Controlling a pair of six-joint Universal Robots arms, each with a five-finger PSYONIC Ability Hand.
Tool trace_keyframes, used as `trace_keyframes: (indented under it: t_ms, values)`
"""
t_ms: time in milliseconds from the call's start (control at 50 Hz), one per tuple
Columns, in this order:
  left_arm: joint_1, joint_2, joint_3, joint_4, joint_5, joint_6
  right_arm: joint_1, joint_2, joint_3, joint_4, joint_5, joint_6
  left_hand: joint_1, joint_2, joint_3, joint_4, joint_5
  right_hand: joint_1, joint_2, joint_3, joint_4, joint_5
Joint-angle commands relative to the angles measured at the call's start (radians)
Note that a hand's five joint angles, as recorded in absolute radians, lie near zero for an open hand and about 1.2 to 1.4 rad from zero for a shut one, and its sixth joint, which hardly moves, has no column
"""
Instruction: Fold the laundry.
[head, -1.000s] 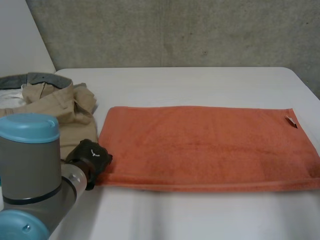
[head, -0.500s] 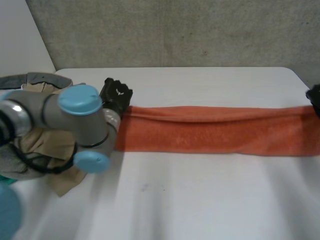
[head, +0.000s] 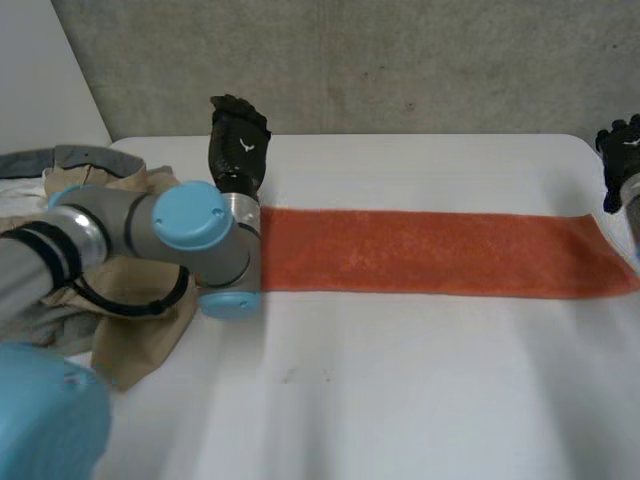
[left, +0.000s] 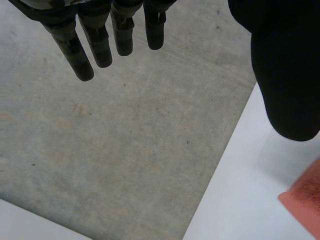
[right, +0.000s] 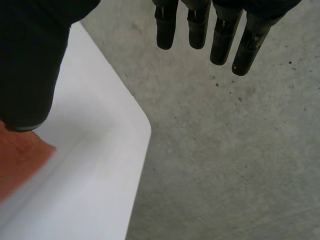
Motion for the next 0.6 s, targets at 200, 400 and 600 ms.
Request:
trace_keyframes:
  t_ms: [200,400,600]
  values:
    - [0.004,0.221,-0.385,-0.031,0.059,-0.153,-0.171,-0.262,0.457,0.145,-0.318,0.033,-0.017,-0.033,-0.038,-0.029,-0.048,0.18,0.162,0.166,0.147,0.14]
    - [0.001,0.221,-0.413,-0.033,0.058,-0.158,-0.176,-0.098,0.392,0.119,-0.31,-0.045,-0.017,-0.033,-0.038,-0.029,-0.048,0.262,0.244,0.248,0.229,0.222]
    - [-0.002,0.264,-0.45,-0.033,0.058,-0.159,-0.22,-0.058,0.311,-0.025,-0.116,-0.06,-0.017,-0.033,-0.038,-0.029,-0.048,1.194,1.177,1.181,1.162,1.155]
